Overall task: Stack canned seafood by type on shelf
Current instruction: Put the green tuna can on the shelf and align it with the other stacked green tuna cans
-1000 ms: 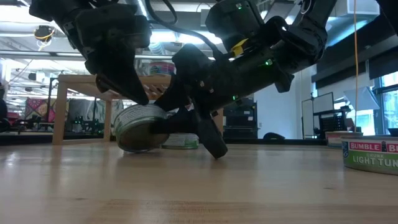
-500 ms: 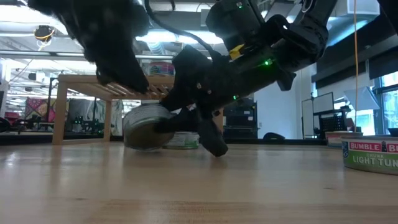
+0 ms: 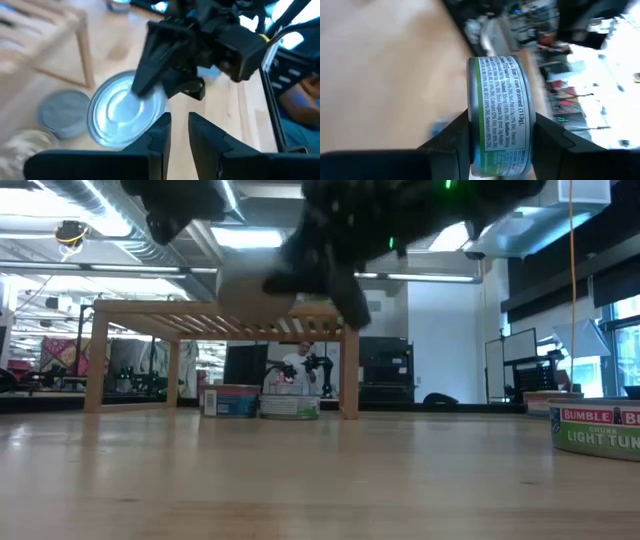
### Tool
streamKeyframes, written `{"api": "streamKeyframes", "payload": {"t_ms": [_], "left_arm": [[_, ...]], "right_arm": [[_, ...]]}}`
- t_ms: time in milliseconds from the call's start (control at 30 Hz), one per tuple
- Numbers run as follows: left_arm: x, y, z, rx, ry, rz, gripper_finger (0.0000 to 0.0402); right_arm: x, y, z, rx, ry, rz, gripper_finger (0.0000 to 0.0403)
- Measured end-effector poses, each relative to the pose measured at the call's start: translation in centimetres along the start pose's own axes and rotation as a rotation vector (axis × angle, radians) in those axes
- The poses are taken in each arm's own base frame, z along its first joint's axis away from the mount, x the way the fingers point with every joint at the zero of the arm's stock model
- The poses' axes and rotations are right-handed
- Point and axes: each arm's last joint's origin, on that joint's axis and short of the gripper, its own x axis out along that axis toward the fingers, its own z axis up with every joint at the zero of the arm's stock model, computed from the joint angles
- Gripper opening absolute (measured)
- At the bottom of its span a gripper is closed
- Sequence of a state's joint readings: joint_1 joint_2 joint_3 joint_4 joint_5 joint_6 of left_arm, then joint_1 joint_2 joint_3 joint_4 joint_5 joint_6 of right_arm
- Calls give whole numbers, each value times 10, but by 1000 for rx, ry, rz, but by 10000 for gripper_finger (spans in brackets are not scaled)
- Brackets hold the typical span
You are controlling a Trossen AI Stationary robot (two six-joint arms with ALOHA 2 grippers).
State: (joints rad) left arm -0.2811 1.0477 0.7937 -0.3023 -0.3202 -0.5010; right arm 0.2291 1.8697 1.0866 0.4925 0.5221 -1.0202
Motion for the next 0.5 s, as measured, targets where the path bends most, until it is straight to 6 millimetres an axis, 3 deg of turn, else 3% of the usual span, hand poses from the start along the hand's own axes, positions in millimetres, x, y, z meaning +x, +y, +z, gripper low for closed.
{"api": "streamKeyframes", "payload": {"t_ms": [133,267,500], "left_arm": [[-8,4,8,29,-82,49,49],[-5,5,15,78,-149,59,37],[13,4,33,207,-305,70,21]], "right_arm": [[-17,-31,5,-49,43,-108,144],[-30,-62,2,-72,98,-204,154],[-28,-96,-27,-93,246,-294,146]]}}
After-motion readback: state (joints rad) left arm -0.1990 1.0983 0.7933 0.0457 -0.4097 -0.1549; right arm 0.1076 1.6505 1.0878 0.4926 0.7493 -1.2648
